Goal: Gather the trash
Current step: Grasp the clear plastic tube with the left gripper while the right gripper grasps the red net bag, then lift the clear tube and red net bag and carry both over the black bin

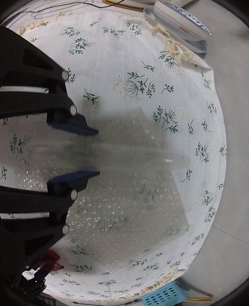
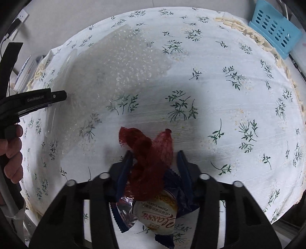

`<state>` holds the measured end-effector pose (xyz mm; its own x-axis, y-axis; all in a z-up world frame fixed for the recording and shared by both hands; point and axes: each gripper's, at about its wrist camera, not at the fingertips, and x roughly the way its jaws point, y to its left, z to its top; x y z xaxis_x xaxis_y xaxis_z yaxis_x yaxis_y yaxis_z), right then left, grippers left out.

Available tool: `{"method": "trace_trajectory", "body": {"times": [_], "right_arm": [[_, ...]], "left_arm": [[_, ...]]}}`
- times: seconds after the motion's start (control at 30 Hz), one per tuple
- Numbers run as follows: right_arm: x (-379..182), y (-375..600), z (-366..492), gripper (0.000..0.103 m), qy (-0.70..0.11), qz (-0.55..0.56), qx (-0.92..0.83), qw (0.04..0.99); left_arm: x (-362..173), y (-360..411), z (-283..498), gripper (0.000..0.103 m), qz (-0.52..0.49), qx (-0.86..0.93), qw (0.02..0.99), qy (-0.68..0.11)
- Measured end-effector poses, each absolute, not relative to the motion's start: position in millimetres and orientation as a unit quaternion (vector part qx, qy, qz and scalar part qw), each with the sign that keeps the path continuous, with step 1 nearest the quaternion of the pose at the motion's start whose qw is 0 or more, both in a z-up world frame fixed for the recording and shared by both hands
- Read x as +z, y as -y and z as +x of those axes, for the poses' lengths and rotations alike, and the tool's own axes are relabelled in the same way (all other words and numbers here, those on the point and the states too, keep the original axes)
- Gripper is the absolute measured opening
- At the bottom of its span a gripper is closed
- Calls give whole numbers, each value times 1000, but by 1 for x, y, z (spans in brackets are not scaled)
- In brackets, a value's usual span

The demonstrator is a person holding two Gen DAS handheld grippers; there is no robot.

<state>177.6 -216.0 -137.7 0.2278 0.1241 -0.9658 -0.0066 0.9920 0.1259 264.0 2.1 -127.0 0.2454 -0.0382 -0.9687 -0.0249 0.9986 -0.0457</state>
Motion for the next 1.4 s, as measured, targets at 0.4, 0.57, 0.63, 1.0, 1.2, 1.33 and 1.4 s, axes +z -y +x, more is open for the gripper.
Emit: {"method": "trace_trajectory", "body": {"times": [0.4,0.57,0.63,1.0,1.2,1.33,1.4], "right_arm": [[-127,227,180,21,-609,64,30,790],[-121,233,181,21,-602,68,27,795],[-118,234,180,21,-600,70,27,797],[-112,232,175,21,-596,65,35,800],[-110,230,174,21,-594,59,38,801],[-108,230,172,21,-592,62,38,803],[-107,230,172,21,-591,62,38,803]], "left_arm": [[-109,-20,248,27,-38,-19,800,-598],[-104,-25,239,27,-48,-18,803,-593],[-103,-29,237,27,-51,-18,805,-591],[-126,-27,240,30,-34,0,799,-600],[-125,-30,245,28,-33,8,804,-594],[-122,-32,244,27,-45,4,805,-592],[-117,-33,241,27,-47,3,808,-588]]}}
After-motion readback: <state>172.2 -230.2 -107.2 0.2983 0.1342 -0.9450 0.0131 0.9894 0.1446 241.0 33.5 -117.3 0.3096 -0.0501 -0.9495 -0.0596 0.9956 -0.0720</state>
